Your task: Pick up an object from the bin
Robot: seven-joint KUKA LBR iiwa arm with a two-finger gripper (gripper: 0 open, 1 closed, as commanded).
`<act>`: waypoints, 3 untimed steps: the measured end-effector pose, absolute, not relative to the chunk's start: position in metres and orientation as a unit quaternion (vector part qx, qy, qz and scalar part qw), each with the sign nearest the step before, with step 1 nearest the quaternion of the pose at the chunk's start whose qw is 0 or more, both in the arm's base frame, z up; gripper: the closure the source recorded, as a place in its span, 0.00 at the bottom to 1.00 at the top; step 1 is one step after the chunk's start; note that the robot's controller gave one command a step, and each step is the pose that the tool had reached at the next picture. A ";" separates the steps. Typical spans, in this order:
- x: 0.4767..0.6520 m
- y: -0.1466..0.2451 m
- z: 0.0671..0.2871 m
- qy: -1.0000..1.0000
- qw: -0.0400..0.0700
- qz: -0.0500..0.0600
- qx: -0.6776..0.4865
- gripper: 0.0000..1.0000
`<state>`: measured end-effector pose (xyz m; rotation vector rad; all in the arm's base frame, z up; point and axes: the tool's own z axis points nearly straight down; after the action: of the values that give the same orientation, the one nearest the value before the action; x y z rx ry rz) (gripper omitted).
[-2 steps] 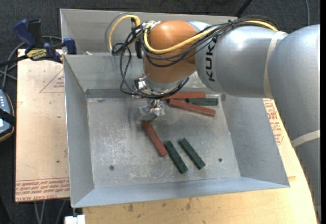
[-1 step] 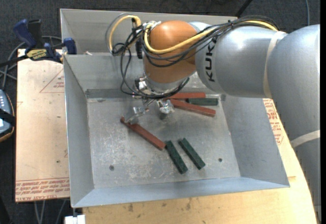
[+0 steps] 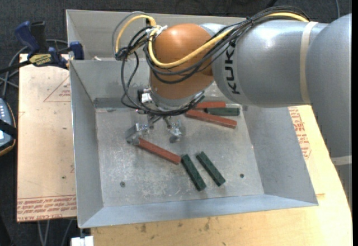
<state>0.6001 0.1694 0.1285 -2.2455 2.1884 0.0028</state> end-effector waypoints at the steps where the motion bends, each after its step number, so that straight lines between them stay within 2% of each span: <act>1: 0.519 0.167 0.119 0.647 -0.001 0.002 -0.763 0.00; 2: 0.515 0.090 0.150 0.594 0.000 0.000 -0.805 0.00; 3: 0.502 0.131 0.143 0.507 0.001 0.002 -0.862 0.00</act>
Offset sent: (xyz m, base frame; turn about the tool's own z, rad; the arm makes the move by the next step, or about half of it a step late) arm -0.0785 -0.0044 -0.0082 -0.1381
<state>0.5020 0.1313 0.1431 -2.7070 1.5911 0.0051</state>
